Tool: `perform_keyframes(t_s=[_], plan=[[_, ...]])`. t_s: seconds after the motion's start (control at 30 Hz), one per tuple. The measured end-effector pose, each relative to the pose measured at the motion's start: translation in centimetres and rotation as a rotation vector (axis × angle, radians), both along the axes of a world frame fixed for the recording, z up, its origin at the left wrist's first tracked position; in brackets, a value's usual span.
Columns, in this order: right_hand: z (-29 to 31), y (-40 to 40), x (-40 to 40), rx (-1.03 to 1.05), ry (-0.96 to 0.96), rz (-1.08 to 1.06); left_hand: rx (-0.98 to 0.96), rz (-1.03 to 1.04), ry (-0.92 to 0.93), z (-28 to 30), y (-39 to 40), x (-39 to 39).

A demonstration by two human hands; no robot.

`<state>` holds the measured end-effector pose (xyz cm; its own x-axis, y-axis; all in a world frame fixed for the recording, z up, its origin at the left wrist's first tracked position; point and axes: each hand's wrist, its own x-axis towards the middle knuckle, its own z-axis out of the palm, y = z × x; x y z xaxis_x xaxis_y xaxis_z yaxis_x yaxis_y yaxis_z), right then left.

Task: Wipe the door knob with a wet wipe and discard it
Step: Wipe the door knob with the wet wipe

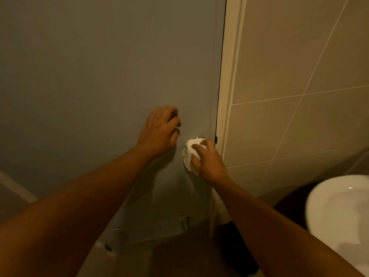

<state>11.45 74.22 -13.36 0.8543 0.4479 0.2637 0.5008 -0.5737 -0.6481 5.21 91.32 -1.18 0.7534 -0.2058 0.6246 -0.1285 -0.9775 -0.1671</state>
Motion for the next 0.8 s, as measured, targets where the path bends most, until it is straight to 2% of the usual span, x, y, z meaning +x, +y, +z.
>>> perform_keyframes(t_s=[0.13,0.3,0.4,0.47,0.57,0.7,0.8], plan=[[-0.8,0.0,-0.1,0.029,-0.146,-0.225,0.302,-0.073,-0.089,3.1,2.3,2.3],[-1.2,0.0,-0.3,0.065,-0.155,-0.439,0.531,-0.156,-0.123,4.3,4.7,4.3],[-0.8,0.2,-0.4,0.165,-0.221,-0.404,0.589,-0.186,-0.171,3.9,5.5,5.1],[-0.5,0.3,-0.2,0.205,-0.253,-0.262,0.616,-0.184,-0.199,3.7,5.8,5.6],[-0.2,0.5,0.2,0.154,-0.271,-0.096,0.641,-0.189,-0.235,3.5,6.0,6.0],[-0.8,1.5,-0.6,0.132,-0.233,-0.139,0.659,-0.191,-0.254,3.4,6.0,6.0],[-1.5,2.4,-1.1,0.067,-0.289,-0.218,0.669,-0.190,-0.255,3.3,6.0,6.0]])
